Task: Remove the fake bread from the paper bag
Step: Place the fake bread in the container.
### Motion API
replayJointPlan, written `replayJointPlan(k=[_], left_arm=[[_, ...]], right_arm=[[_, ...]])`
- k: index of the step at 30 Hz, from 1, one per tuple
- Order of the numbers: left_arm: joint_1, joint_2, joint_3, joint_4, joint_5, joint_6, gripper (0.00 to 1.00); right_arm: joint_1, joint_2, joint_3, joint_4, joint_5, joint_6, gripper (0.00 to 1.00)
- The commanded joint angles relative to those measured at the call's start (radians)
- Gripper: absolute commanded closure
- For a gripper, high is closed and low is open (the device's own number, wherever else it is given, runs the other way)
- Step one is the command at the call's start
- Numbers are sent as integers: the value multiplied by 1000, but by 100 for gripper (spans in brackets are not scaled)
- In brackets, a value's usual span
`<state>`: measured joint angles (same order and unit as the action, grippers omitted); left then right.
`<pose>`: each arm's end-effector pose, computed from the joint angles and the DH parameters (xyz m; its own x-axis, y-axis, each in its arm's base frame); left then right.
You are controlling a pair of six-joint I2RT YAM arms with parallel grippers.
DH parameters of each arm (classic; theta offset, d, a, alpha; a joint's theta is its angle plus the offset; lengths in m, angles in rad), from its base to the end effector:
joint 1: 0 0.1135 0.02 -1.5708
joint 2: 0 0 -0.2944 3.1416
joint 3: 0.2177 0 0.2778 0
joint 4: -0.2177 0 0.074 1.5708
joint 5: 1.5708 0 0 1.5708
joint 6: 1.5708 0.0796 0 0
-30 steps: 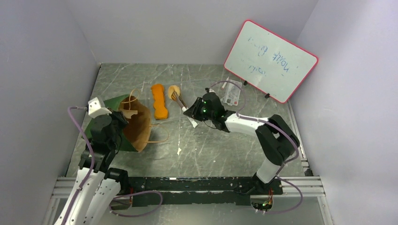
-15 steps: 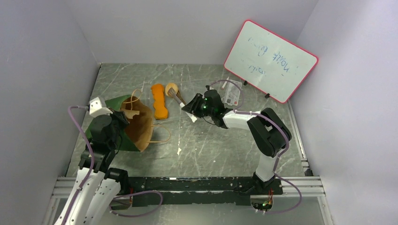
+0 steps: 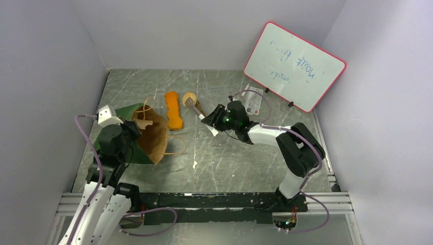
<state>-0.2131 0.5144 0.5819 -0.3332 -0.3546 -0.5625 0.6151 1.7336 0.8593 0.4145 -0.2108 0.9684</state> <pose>0.1756 -0.0097 0.2975 -0.1482 -0.4796 -0.8649 -0.2461 0.8649 -0.4375 0.3365 0.2582 0.1670 -0.7965 0.4238 -0.4313 -0.1079 0.6022 0.7910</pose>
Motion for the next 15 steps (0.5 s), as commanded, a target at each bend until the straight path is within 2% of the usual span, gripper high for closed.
replayJointPlan(k=[1,4,11,15], left_arm=[[1,-7,7,46,29,-9,93],[2,-12,7,42,31,-10,93],[2,-9,27,27,31,-17,93],[2,-13,37,20,25,-3,93]], right_arm=[[-11,-68,-37,61,9,16,57],[-11,-80,-36,61,19,17,55],[-11,60,111,45,-29,24,54],[-11,38,86,54,-23,24,54]])
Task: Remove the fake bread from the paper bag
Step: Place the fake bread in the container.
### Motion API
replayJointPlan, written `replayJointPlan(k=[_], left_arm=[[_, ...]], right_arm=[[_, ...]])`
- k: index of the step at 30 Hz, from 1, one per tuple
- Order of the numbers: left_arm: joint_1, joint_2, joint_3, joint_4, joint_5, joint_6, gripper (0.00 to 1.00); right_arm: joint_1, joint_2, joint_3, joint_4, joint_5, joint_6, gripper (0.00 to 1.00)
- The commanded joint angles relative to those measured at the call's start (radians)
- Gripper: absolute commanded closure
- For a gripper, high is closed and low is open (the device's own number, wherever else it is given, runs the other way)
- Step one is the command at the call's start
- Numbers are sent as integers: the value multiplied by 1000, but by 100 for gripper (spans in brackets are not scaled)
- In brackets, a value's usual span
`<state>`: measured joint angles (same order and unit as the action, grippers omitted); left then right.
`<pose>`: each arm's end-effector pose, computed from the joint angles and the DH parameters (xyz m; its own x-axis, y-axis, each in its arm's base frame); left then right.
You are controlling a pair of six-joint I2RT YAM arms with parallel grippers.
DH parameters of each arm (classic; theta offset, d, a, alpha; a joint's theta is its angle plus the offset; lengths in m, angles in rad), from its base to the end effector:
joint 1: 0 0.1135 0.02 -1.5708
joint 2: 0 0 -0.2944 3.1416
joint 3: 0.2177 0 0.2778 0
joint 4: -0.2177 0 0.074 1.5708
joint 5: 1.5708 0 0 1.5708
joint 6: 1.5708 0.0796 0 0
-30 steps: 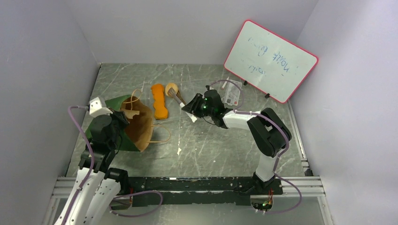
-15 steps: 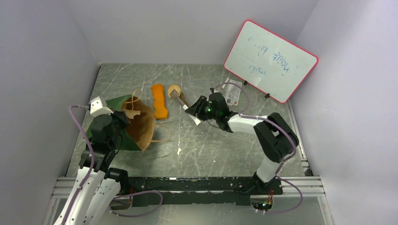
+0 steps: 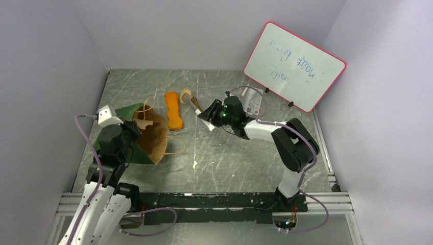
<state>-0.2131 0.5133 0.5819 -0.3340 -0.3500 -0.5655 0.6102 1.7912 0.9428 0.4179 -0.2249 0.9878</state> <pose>0.1754 -0.0100 0.2975 -0.1496 -0.4826 -0.8630 -0.2427 0.8640 -0.4411 0.3557 0.2704 0.1737 -0.7933 0.4383 -0.4226 -0.1134 0.5755 0.8099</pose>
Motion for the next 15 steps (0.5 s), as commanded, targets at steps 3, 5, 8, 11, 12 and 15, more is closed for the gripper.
replayJointPlan(k=[3,5,8,11,12,15], left_arm=[[2,-6,35,22,22,4,93],[1,-7,33,26,26,4,93],[2,-9,29,25,28,1,93],[1,-12,28,25,29,-3,93],[1,-12,30,24,31,-3,93],[1,-6,36,23,29,1,93]], right_arm=[[-10,-65,-40,50,1,1,54],[-12,-98,-65,37,10,-5,54],[-15,-151,-107,30,21,-6,54],[-17,-195,-128,18,25,-9,54],[-17,-213,-133,11,27,-12,53],[-16,-254,-140,-14,34,-21,53]])
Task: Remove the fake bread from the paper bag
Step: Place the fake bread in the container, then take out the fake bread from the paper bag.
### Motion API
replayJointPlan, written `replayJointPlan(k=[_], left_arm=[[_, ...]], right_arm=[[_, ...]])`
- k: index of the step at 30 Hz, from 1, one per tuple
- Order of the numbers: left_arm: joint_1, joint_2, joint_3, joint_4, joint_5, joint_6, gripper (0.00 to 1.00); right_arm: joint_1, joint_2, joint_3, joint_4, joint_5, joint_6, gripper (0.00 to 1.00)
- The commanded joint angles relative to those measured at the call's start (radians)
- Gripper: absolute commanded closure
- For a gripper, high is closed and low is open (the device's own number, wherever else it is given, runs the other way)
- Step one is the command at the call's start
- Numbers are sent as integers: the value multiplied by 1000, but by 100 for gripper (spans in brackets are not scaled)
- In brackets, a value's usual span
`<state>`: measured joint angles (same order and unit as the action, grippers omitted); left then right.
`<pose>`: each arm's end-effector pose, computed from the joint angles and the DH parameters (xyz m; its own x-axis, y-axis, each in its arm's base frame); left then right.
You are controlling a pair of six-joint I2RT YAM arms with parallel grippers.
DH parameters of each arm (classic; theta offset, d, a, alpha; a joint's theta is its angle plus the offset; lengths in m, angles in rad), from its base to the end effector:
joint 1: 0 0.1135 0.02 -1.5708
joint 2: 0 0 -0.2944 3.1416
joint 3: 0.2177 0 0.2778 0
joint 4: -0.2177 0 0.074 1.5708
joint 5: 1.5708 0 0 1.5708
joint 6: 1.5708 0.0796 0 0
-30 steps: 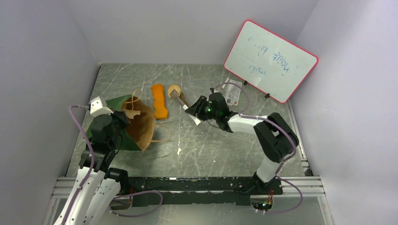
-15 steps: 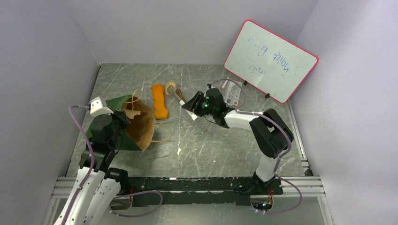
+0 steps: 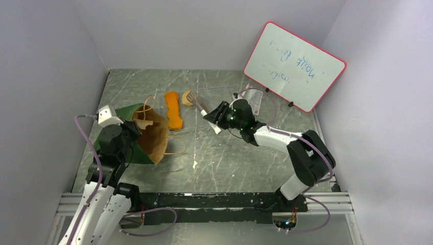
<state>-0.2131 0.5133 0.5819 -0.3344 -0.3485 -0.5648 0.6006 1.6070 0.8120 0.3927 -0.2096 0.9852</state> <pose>0.1754 -0.0102 0.2974 -0.1509 -0.4821 -0.8631 -0.2415 0.8646 -0.4407 0.3233 0.2415 0.1966 -0.7708 0.4600 -0.4407 -0.1236 0.5706 0.8119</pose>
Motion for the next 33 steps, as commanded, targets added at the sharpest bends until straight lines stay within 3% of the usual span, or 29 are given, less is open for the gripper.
replayJointPlan(k=[1,9,19,33], left_arm=[[2,-3,41,22,28,6,93],[2,-21,-7,58,68,14,93],[1,-23,-21,29,87,25,93],[1,-69,-14,-62,151,42,93]], right_arm=[[-7,-86,-8,-2,19,-24,53],[35,-280,-67,-96,45,-64,55],[279,-478,-84,-260,159,-95,56],[550,-414,-129,-192,177,-73,57]])
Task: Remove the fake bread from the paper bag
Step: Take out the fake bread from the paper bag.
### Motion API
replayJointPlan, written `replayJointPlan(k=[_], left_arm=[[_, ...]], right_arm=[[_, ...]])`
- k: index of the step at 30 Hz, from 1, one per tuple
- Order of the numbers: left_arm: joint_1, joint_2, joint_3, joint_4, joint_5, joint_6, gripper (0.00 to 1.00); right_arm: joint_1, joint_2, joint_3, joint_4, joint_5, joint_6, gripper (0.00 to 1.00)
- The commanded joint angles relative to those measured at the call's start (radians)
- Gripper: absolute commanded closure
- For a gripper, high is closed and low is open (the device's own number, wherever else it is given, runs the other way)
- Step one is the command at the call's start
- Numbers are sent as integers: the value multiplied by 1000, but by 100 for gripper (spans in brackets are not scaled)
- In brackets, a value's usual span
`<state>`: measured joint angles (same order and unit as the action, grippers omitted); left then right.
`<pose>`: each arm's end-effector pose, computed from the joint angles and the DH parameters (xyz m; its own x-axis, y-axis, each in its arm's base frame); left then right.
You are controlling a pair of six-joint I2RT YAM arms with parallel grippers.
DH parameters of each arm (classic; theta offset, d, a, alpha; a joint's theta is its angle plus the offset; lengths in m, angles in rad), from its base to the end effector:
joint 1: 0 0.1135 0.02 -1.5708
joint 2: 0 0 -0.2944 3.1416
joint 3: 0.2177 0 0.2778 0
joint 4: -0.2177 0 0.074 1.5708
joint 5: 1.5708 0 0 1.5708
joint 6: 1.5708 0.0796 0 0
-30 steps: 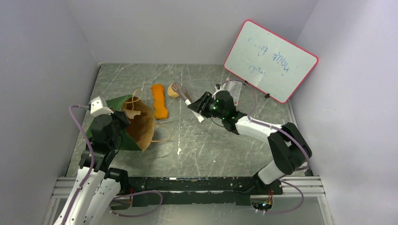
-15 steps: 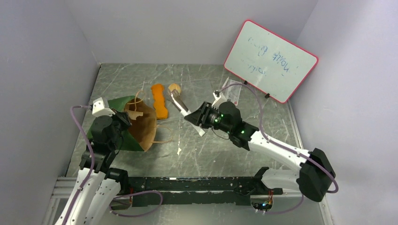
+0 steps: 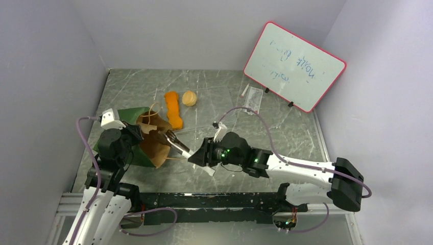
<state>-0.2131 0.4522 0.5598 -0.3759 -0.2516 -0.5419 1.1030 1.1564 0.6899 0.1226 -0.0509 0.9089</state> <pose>0.1646 -0.0153 0.2909 -0.2066 -0.4664 -0.8601 -0.1591 0.8834 -0.4408 0.1385 0.2832 0.2628 -0.8136 0.1366 -0.5651 -0.4412 0.4879 0.7532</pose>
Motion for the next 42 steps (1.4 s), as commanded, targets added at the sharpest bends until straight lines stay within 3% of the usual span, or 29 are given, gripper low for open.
replayJointPlan(k=[1,10,24,42], left_arm=[[1,-5,12,-23,64,22,93],[1,-20,37,-68,114,49,93],[1,-25,42,-78,152,59,93],[1,-27,20,-40,169,75,93]], right_arm=[[56,52,-6,90,14,4,57],[62,207,38,154,-18,23,57],[-62,505,202,306,-182,123,55],[-84,690,396,222,-272,224,54]])
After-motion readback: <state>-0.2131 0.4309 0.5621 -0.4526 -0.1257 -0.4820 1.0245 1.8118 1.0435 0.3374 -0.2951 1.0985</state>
